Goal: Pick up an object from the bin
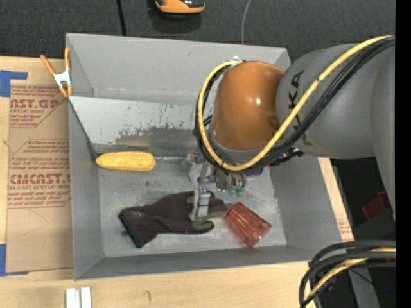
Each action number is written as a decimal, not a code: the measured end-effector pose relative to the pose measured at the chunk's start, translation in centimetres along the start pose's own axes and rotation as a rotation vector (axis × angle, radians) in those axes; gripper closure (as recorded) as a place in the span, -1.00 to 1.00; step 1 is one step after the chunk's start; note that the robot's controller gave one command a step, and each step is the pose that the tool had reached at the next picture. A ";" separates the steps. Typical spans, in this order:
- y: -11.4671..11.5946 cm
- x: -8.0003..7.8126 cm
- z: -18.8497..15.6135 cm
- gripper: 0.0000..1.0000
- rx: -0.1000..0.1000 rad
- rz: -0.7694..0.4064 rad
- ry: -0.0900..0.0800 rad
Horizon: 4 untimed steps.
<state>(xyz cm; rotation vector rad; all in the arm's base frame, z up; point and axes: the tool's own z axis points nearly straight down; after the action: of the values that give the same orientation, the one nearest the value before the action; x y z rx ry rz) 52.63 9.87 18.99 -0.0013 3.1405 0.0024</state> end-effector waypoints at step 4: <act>-0.6 -1.1 2.2 1.00 0.000 0.180 -0.002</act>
Offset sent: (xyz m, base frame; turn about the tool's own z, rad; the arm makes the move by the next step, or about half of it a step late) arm 0.0000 0.0000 0.0000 0.0000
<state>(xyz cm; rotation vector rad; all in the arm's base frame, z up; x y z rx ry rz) 53.68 9.32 16.78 0.2810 3.1263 0.0031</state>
